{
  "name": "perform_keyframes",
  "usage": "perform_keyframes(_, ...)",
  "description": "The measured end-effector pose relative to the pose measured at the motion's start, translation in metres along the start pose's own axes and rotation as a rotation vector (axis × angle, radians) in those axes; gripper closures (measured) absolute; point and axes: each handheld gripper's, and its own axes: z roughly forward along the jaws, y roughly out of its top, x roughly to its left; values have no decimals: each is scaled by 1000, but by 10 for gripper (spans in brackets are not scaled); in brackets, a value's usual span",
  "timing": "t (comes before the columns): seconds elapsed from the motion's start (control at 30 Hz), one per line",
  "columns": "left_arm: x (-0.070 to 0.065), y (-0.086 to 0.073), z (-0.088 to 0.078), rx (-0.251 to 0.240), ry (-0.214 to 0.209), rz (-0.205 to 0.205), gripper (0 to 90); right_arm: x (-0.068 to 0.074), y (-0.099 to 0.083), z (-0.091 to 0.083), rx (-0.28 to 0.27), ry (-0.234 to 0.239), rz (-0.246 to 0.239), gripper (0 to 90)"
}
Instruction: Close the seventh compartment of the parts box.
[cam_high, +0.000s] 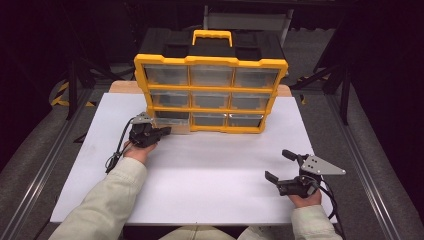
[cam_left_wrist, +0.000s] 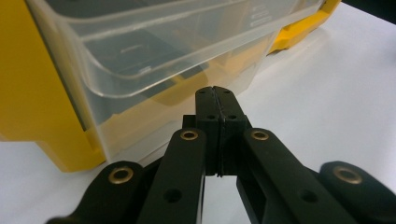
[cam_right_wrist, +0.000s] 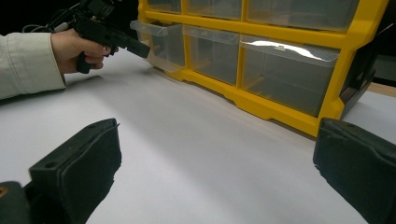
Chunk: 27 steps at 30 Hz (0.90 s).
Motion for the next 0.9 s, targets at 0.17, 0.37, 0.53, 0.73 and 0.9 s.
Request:
perform_keyframes(0.17, 3, 3, 5, 3, 26, 2, 895, 0, 0, 0, 0, 1, -1, 16)
perform_keyframes(0.37, 7, 6, 9, 5, 36, -25, 895, 0, 0, 0, 2, 3, 1, 16)
perform_keyframes(0.53, 10, 7, 12, -6, 39, -36, 896, -1, 0, 0, 6, 6, 2, 17)
perform_keyframes(0.73, 12, 7, 16, -4, 62, -43, 896, -1, -1, 1, 4, 11, 4, 18)
perform_keyframes(0.9, 15, 6, 19, -18, 73, -77, 895, -1, -1, 1, 9, 10, 6, 18)
